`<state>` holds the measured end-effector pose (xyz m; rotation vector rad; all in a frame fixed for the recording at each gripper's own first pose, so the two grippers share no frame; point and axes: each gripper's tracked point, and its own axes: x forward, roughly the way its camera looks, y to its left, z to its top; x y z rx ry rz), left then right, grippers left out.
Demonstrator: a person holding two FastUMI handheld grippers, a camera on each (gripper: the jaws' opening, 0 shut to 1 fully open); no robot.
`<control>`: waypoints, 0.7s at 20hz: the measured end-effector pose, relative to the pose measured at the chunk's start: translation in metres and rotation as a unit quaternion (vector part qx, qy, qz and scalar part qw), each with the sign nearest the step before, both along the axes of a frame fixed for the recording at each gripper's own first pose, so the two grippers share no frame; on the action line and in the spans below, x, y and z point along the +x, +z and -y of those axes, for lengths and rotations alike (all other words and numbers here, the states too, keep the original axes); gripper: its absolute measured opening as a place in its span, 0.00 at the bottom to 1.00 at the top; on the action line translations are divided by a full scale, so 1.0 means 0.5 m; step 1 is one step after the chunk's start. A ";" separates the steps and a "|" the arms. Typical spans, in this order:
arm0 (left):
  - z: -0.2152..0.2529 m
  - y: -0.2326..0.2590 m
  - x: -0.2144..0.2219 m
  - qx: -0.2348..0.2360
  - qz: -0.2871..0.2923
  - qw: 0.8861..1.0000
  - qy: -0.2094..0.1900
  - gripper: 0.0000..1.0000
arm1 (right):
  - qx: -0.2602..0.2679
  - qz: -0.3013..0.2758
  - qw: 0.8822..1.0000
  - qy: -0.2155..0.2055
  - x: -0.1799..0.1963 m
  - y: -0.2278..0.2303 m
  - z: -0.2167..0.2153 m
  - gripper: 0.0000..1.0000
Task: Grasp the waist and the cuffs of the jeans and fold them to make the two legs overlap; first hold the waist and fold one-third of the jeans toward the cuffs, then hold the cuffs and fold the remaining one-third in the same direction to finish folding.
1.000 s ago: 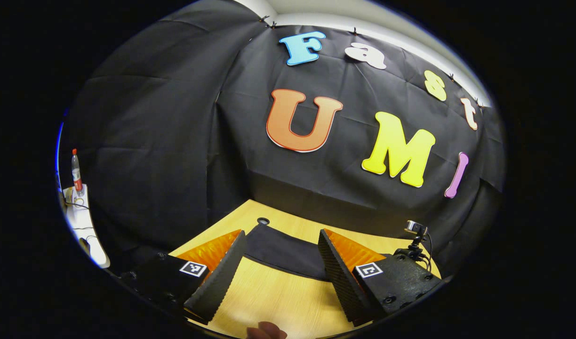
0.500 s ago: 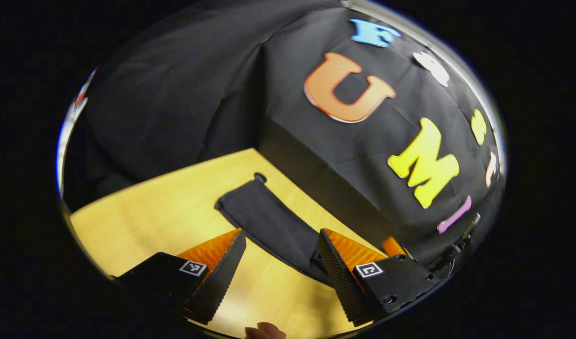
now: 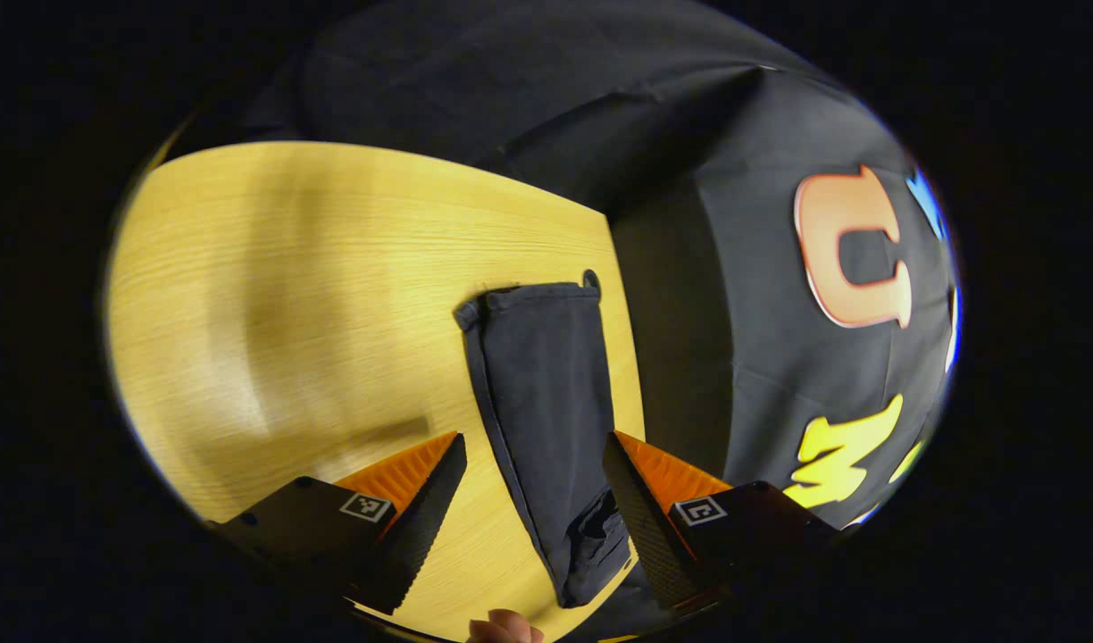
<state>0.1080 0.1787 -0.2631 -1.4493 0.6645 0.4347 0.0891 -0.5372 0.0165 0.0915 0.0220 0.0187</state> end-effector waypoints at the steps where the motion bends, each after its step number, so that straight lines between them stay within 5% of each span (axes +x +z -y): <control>1: -0.004 -0.014 0.011 -0.004 -0.004 1.000 0.007 0.99 | -0.006 0.005 1.000 -0.014 -0.005 0.011 0.032 0.93; 14: -0.043 -0.061 0.111 -0.052 0.004 0.996 0.072 0.99 | -0.028 0.017 0.991 -0.131 -0.050 0.068 0.278 0.93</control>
